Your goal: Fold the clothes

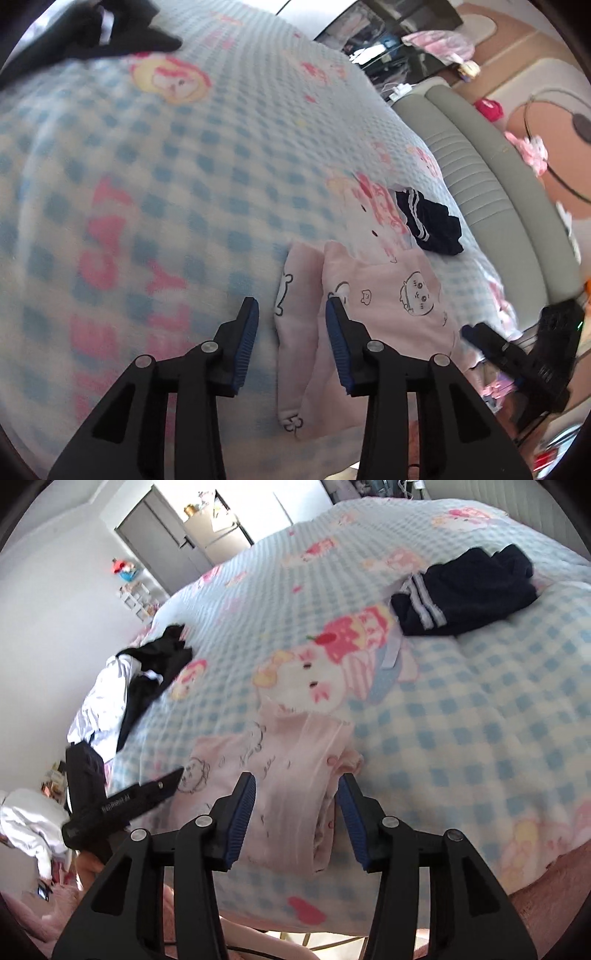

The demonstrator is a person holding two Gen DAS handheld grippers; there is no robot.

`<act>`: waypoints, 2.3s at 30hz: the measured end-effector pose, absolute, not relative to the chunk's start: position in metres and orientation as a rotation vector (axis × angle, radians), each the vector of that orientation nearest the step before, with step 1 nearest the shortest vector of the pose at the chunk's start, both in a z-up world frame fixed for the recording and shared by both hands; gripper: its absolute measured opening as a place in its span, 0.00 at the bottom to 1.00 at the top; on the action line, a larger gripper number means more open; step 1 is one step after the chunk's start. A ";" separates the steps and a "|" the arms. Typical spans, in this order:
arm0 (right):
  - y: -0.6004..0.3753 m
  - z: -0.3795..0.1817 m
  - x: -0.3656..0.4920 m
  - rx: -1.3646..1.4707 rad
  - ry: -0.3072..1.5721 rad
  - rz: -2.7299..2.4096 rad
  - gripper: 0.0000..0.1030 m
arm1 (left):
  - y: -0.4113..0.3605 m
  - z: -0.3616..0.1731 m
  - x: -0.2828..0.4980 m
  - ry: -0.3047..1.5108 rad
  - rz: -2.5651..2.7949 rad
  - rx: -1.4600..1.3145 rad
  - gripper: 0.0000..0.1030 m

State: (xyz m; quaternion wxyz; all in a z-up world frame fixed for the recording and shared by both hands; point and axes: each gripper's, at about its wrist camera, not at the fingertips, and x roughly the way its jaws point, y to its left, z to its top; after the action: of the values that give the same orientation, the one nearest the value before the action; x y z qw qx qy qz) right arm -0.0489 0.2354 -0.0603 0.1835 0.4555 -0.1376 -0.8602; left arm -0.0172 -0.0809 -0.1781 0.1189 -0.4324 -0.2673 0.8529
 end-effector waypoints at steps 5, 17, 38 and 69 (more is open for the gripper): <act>0.240 -0.059 -0.050 1.321 -0.327 -2.477 0.36 | -0.078 -0.150 -0.010 -0.657 2.605 -1.115 0.40; 0.217 -0.075 -0.050 1.410 -0.306 -2.387 0.36 | -0.050 -0.156 -0.022 -0.509 2.531 -1.193 0.07; 0.218 -0.126 -0.080 1.565 -0.588 -2.046 0.60 | -0.073 -0.188 -0.030 -0.796 2.294 -1.327 0.43; 0.446 -0.029 -0.244 1.359 -0.587 -2.424 0.42 | 0.183 -0.101 -0.268 -0.481 2.255 -1.369 0.20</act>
State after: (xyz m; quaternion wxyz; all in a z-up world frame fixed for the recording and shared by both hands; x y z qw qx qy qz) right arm -0.2439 0.4458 -0.0287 0.1500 0.4730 -0.2042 -0.8438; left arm -0.2679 0.1832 -0.1015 0.2279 -0.4972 -0.1746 0.8187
